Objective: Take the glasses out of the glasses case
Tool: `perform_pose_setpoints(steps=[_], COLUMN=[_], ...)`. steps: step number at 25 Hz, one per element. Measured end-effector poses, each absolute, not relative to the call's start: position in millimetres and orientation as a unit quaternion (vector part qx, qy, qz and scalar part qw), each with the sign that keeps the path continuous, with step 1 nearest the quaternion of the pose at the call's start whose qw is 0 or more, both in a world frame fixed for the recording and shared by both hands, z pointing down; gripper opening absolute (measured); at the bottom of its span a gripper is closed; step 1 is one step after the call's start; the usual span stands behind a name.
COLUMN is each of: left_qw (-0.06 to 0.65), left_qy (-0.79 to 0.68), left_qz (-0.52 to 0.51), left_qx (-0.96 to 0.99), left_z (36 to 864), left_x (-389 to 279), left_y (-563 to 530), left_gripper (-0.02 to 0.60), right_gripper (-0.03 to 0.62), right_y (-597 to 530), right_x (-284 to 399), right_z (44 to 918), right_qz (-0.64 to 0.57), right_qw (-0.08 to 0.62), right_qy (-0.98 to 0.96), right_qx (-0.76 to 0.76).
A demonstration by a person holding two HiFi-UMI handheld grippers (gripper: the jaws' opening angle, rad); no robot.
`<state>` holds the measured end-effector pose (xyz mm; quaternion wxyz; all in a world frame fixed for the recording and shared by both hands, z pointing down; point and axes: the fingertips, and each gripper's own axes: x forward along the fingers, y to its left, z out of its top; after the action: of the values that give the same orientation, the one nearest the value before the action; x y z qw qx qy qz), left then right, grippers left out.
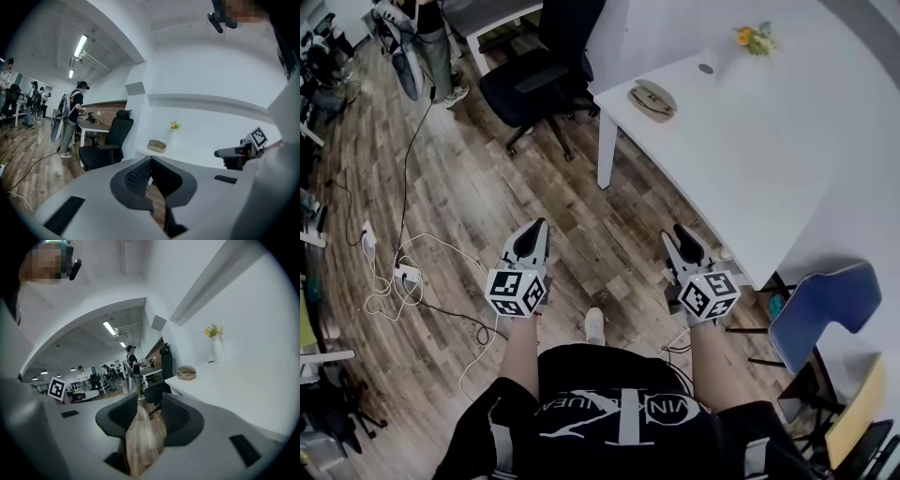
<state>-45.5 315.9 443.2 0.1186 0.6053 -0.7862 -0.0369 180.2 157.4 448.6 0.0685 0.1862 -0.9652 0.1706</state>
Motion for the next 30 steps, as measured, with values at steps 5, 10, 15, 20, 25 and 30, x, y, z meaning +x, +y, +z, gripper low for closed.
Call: perform_pose_setpoints(steps=[5,10,15,20,25,30], left_qw=[0.128,0.132,0.135,0.133,0.130,0.141], left_qy=[-0.781,-0.783,-0.786,-0.792,-0.788,-0.780], left_qz=[-0.035,-0.047,-0.038,-0.039,-0.046,-0.042], left_qx=[0.611,0.606,0.603,0.595,0.600,0.609], left_z=[453,453,462,460,454,459], left_x=[-63,-79,-97,-130,-154,-167], left_y=[302,294,275,242,197,150], left_gripper=[0.014,0.014,0.014,0.014,0.014,0.014], right_gripper=[0.178,0.184,0.186,0.186,0.186,0.187], right_y=[140,126,100,63,21,-16], right_x=[168,158,137,103,68,44], right_z=[447,443,453,459,458,462], right_qz=[0.196,0.194,0.202,0.206,0.205,0.208], right_qw=[0.046,0.043,0.047,0.049,0.054,0.067], right_qy=[-0.957,-0.958,-0.957,-0.958,-0.959,-0.958], right_qx=[0.207,0.208,0.203,0.195,0.189,0.184])
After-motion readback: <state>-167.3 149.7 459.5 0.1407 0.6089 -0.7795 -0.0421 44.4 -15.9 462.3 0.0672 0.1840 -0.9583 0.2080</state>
